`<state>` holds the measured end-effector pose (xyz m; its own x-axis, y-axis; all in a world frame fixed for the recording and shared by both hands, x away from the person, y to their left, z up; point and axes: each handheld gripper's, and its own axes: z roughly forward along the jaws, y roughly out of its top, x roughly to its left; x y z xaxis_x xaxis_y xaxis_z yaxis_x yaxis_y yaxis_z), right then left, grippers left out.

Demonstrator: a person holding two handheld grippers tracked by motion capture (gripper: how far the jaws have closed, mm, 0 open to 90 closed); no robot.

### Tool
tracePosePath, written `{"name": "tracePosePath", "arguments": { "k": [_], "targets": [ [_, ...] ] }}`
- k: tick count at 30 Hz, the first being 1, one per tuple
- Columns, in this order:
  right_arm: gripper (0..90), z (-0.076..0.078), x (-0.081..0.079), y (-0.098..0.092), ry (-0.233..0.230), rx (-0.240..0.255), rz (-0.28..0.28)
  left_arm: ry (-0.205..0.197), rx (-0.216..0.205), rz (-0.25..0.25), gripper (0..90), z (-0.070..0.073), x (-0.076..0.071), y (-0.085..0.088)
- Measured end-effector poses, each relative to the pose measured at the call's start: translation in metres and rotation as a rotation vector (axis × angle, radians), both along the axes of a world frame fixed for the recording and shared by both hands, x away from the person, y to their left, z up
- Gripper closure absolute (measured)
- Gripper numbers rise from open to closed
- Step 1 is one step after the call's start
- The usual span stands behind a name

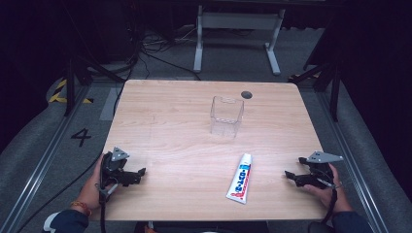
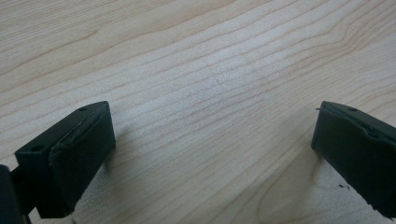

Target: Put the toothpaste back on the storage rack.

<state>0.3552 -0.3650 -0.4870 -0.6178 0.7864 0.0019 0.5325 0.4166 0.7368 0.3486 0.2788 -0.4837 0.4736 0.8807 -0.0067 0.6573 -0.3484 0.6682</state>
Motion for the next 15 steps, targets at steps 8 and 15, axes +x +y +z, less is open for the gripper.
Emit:
{"name": "tracePosePath", "arguments": {
  "k": [8, 15],
  "targets": [
    [14.4, 0.003, 0.001, 0.002, -0.005, -0.036, 0.034, 0.007, 0.002, -0.028, 0.0, 0.0, 0.001, 0.002],
    [17.2, 0.022, 0.005, 0.024, 0.011, -0.156, 0.2, 0.001, 0.005, -0.085, 0.2, 0.0, 0.0, 0.007]
  ]
}}
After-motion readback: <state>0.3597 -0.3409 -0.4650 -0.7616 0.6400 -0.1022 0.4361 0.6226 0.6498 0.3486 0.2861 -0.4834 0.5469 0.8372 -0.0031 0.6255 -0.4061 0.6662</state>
